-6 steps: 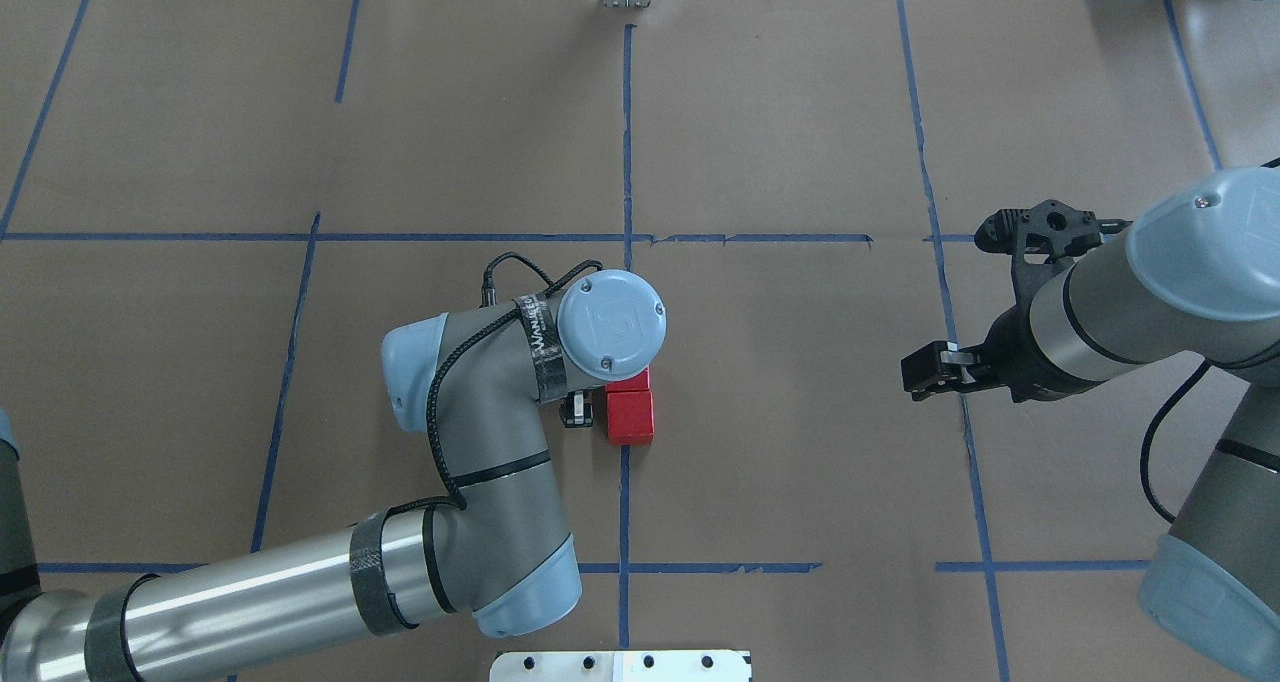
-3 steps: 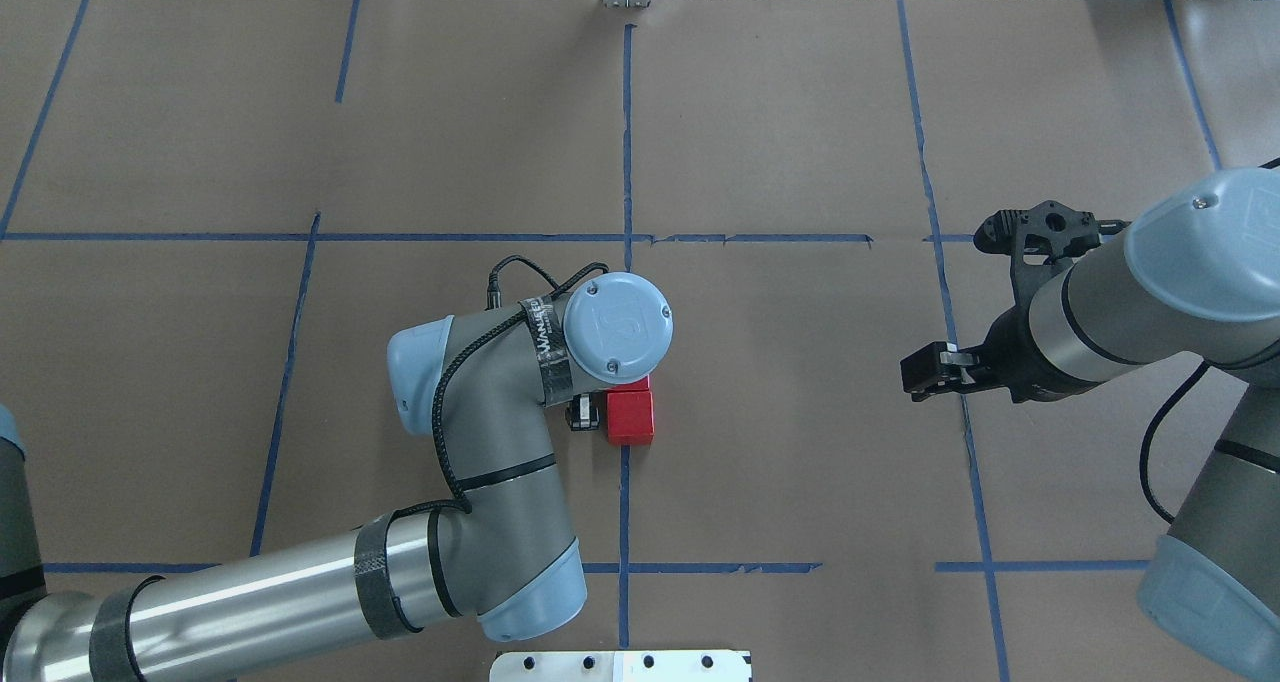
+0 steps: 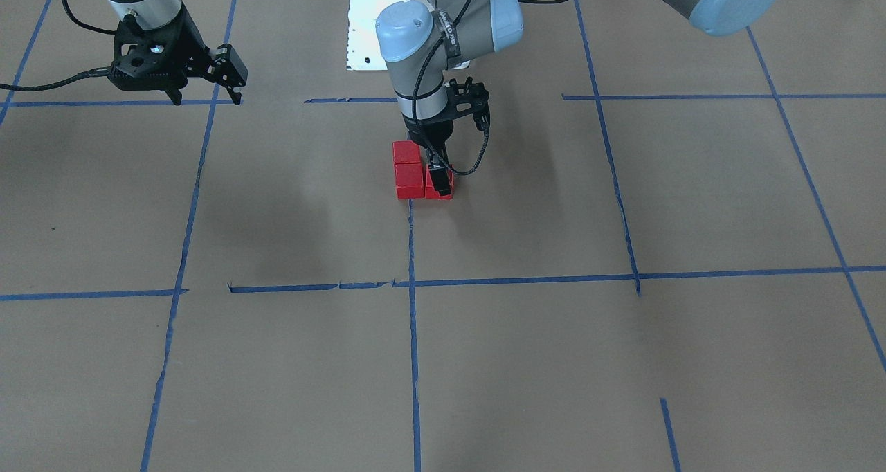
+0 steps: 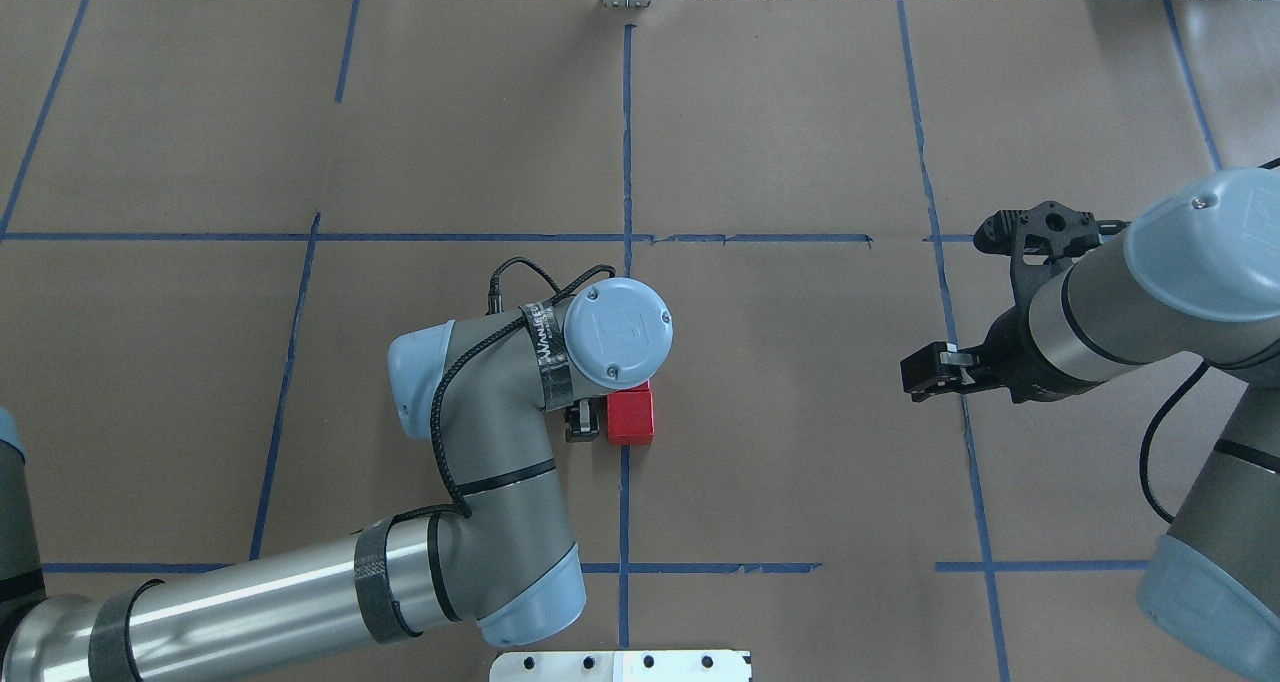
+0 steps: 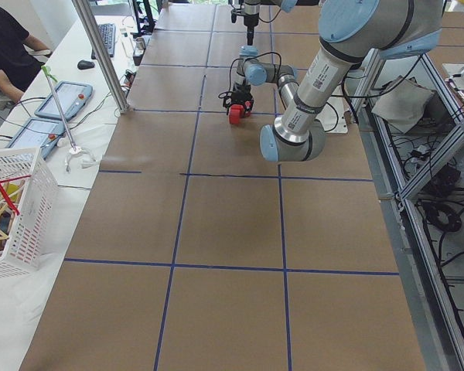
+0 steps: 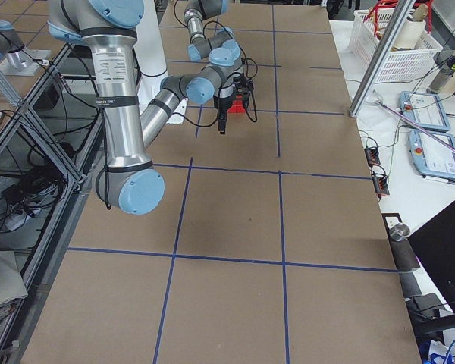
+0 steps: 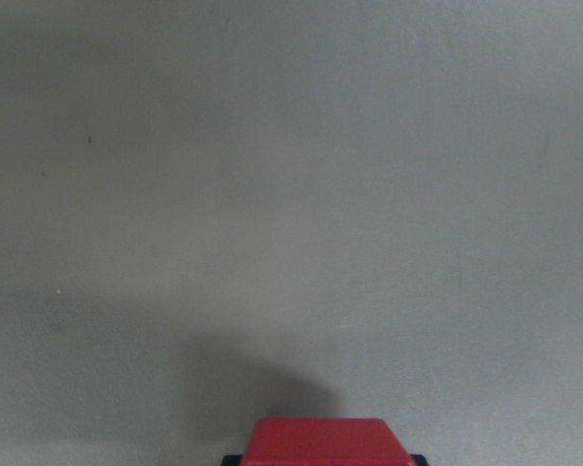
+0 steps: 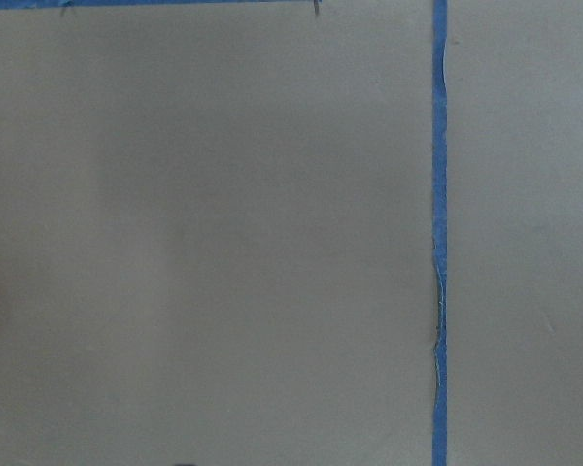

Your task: Form red blocks into L shape at center

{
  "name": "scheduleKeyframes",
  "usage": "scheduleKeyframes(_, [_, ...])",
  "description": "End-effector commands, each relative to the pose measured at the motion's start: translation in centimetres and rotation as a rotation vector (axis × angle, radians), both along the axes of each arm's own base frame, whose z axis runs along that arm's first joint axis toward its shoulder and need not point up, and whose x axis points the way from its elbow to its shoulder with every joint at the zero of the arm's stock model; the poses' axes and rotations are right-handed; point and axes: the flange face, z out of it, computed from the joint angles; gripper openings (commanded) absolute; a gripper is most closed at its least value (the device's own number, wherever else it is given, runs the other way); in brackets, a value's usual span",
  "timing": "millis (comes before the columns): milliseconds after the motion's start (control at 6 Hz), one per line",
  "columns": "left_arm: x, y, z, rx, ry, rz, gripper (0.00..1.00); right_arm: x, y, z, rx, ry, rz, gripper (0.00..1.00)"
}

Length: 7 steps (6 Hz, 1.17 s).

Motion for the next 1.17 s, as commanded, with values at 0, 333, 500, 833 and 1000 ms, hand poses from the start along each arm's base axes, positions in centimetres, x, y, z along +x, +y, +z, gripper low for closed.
scheduleKeyframes(0, [-0.4, 0.4, -0.9, 0.012, 0.016, 0.018, 1.00, 0.0, 0.0, 0.1, -0.002, 0.002, 0.000, 1.00])
scheduleKeyframes(333, [-3.0, 1.0, -2.7, 0.068, 0.021, 0.107, 1.00, 0.0, 0.0, 0.1, -0.002, 0.002, 0.000, 1.00])
scheduleKeyframes(500, [-5.9, 1.3, -4.0, 0.144, 0.021, 0.187, 1.00, 0.3, 0.0, 0.1, -0.003, 0.001, 0.002, 1.00])
scheduleKeyframes(833, [-13.6, 2.2, -0.7, 0.346, -0.003, 0.394, 1.00, 2.5, 0.9, 2.0, -0.022, 0.032, 0.005, 1.00])
scheduleKeyframes(1000, [-16.7, 1.9, 1.6, 0.391, -0.015, 0.511, 1.00, 4.7, 1.1, 3.5, -0.038, 0.056, 0.030, 1.00])
